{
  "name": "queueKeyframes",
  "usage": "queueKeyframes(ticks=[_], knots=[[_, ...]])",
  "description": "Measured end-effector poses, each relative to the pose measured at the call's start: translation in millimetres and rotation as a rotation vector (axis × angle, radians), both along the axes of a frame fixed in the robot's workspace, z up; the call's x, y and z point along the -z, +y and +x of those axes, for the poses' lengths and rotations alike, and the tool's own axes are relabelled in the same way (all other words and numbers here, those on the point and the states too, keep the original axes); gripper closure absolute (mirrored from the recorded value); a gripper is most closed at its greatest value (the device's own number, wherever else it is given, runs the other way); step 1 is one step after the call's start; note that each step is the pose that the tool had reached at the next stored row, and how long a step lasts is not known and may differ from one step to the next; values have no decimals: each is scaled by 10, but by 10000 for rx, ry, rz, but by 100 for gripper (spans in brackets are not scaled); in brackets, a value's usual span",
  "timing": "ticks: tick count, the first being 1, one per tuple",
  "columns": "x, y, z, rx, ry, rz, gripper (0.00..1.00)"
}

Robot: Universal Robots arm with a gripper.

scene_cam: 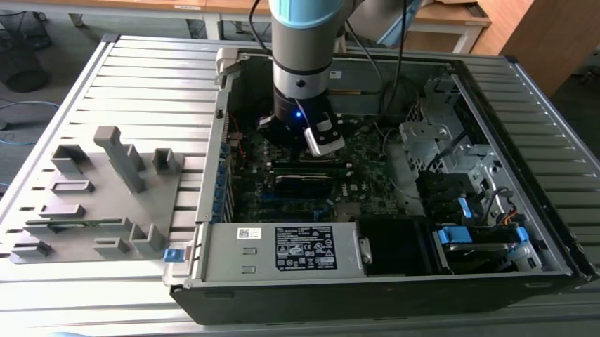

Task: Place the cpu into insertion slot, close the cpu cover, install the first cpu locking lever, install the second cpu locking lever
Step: 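Install the second cpu locking lever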

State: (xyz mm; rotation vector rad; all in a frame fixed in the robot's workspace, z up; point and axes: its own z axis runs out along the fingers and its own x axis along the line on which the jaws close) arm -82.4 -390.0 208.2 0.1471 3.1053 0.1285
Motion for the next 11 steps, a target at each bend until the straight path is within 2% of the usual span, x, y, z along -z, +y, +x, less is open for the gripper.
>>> queueKeyframes(ticks=[11], knots=[[54,1,0,-61,3,1,89]])
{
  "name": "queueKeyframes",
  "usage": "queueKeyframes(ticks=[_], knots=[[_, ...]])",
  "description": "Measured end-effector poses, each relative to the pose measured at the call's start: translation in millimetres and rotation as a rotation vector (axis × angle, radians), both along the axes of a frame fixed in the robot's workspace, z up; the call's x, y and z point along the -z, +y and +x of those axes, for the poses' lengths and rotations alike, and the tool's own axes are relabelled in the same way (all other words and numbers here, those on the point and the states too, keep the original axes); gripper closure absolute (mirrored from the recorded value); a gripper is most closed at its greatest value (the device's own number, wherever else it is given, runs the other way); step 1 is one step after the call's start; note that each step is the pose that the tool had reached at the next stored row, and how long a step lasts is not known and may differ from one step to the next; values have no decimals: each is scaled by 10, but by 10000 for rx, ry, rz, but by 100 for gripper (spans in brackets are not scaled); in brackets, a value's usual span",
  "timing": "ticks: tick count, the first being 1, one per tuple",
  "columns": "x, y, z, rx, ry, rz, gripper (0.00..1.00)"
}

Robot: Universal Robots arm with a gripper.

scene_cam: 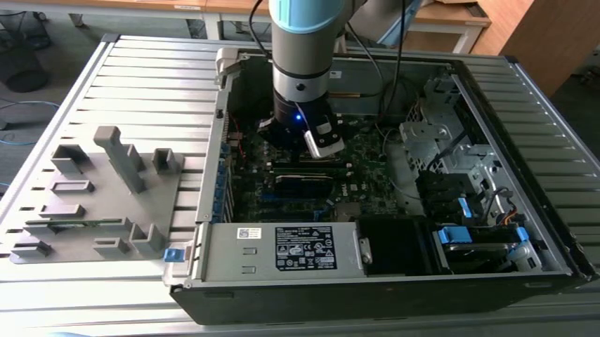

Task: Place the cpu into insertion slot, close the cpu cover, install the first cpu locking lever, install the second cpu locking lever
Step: 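Install the second cpu locking lever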

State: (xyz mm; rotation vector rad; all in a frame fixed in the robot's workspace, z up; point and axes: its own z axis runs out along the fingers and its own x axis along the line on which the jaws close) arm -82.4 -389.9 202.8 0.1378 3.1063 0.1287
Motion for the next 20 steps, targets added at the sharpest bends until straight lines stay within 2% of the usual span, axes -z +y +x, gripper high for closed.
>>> queueKeyframes(ticks=[2,6,11,17,20], knots=[[4,1,-1,2,-3,39,89],[12,0,-4,1,-30,214,89],[34,0,-19,1,-54,333,89],[45,1,-34,-1,-130,609,89],[55,1,-43,1,-153,680,89]])
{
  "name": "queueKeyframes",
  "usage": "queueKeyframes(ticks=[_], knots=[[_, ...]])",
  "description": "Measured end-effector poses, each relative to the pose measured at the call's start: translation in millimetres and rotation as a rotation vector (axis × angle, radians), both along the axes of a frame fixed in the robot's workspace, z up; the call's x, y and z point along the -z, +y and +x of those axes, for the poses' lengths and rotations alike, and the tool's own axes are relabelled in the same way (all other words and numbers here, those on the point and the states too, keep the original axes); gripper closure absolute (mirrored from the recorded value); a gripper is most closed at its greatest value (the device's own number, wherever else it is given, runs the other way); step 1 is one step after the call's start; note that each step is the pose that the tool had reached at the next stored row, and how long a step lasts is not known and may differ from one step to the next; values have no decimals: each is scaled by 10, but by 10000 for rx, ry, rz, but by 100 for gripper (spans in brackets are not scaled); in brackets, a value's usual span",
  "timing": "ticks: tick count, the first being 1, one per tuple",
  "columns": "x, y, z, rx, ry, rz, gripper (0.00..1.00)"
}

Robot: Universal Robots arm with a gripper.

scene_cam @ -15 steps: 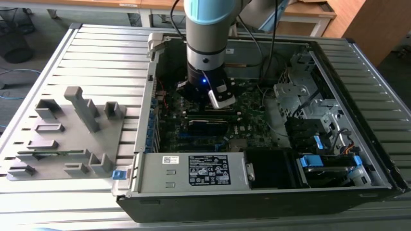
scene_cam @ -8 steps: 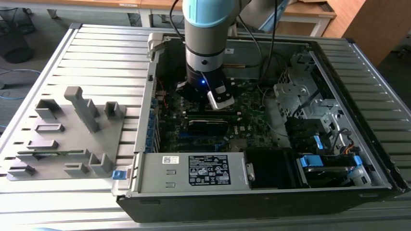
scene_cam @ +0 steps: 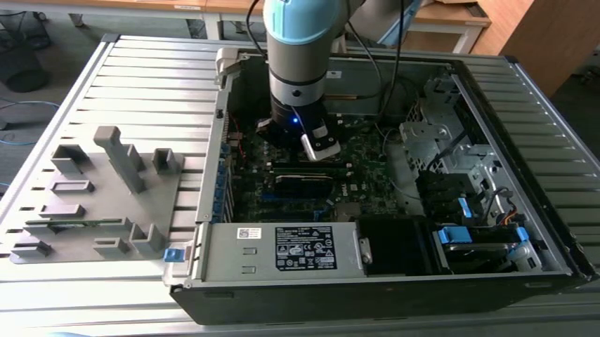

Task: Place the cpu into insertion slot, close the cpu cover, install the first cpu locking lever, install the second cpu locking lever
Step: 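Install the second cpu locking lever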

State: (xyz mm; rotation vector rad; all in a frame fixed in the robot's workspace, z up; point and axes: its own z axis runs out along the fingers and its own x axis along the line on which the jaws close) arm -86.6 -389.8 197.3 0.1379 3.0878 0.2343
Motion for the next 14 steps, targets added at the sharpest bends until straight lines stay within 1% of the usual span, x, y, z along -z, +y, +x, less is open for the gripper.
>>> queueKeyframes(ticks=[4,7,10,14], knots=[[16,0,-17,-1,-27,58,89],[26,-1,-35,-1,-44,84,89],[31,0,-52,-1,-58,95,89],[32,0,-78,0,-63,97,89]])
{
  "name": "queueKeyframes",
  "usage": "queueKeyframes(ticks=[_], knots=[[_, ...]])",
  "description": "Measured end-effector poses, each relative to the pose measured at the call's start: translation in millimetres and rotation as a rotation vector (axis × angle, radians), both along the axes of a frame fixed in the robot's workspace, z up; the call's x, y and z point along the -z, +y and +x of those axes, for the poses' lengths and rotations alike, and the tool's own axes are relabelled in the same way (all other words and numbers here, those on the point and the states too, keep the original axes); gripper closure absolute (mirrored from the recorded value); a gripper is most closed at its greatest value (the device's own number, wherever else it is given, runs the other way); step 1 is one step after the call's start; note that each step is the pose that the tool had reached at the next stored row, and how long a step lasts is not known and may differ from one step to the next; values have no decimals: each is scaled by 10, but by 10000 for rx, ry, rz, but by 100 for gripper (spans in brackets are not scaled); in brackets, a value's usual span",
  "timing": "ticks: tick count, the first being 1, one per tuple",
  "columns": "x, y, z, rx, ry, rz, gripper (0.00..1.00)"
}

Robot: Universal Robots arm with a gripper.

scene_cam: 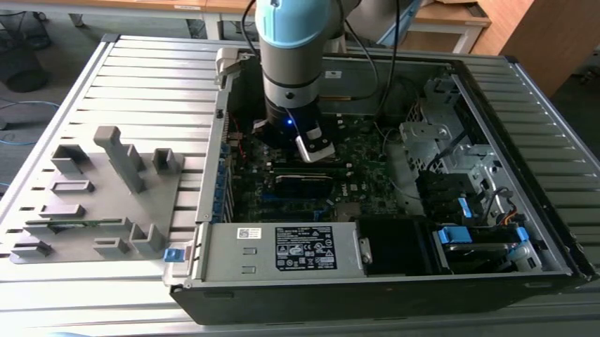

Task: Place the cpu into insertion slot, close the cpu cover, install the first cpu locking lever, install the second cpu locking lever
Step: 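Install the second cpu locking lever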

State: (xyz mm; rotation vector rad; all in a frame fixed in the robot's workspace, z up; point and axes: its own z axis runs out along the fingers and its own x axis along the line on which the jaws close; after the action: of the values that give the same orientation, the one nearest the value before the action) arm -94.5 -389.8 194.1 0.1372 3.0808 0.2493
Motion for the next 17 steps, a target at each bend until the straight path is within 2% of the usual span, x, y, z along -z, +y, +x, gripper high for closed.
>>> queueKeyframes(ticks=[7,12,13,14,17], knots=[[-31,0,-3,-1,-1,1,89],[-117,0,-3,0,1,-2,89],[-167,-1,-3,0,2,-3,89],[-190,-1,-3,-1,2,-4,89],[-239,0,-3,2,2,-48,89]])
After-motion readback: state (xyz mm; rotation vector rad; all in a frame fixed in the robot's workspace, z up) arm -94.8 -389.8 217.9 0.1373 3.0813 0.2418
